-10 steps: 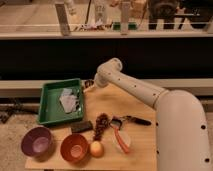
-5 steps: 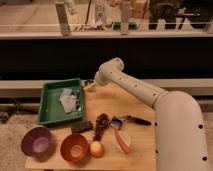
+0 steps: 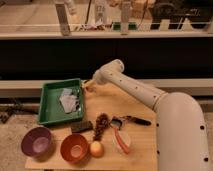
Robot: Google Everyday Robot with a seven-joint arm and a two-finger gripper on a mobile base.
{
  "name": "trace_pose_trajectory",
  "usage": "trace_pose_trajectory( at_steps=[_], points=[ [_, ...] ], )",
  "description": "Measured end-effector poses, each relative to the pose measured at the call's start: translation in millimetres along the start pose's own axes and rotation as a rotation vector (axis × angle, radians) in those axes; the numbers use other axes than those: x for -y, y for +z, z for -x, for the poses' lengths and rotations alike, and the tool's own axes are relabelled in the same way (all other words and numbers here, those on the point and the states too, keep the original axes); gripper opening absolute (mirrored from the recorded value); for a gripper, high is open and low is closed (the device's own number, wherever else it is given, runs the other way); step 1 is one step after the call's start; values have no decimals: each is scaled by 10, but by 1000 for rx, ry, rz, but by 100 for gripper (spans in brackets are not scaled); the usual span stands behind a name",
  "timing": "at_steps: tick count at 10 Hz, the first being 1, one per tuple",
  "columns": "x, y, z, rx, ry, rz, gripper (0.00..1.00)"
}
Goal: Place banana in metal cup
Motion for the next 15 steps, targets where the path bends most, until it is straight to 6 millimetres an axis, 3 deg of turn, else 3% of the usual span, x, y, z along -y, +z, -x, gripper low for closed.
trace_pose_trajectory(
  at_steps=[9,15],
  points=[
    [184,176,-83,-50,32,-114,0],
    [199,210,-153,-13,40,-126,0]
  ],
)
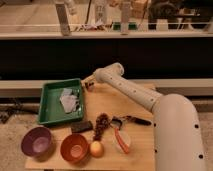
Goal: Place banana in metal cup
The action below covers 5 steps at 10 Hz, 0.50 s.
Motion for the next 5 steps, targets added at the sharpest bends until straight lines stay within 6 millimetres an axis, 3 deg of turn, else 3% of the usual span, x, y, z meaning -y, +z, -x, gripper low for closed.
trace_pose_trajectory(
  at_steps=[5],
  points=[
    [7,32,-17,12,-15,-24,0]
  ],
)
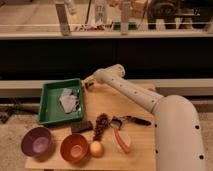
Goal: Place banana in metal cup
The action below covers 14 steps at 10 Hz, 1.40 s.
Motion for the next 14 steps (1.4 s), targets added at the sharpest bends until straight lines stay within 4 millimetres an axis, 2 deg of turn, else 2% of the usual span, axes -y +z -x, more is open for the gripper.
trace_pose_trajectory(
  at_steps=[1,4,7,8,11,14],
  points=[
    [1,9,6,7,-7,2,0],
    [-5,64,74,11,-46,18,9],
    [-17,82,67,0,-68,26,34],
    [-23,97,76,-3,-71,28,48],
    [-45,139,80,-4,-72,36,76],
    [-54,171,95,7,-74,49,78]
  ],
)
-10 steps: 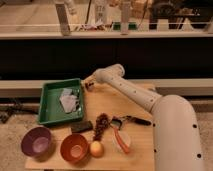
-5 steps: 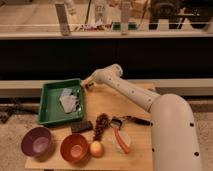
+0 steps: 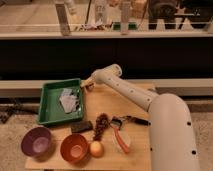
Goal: Place banana in metal cup
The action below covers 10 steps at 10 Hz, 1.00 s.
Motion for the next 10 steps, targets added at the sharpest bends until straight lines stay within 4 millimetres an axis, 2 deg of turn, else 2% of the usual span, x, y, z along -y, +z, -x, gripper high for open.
trace_pose_trajectory(
  at_steps=[10],
  points=[
    [45,20,71,80,5,74,78]
  ],
)
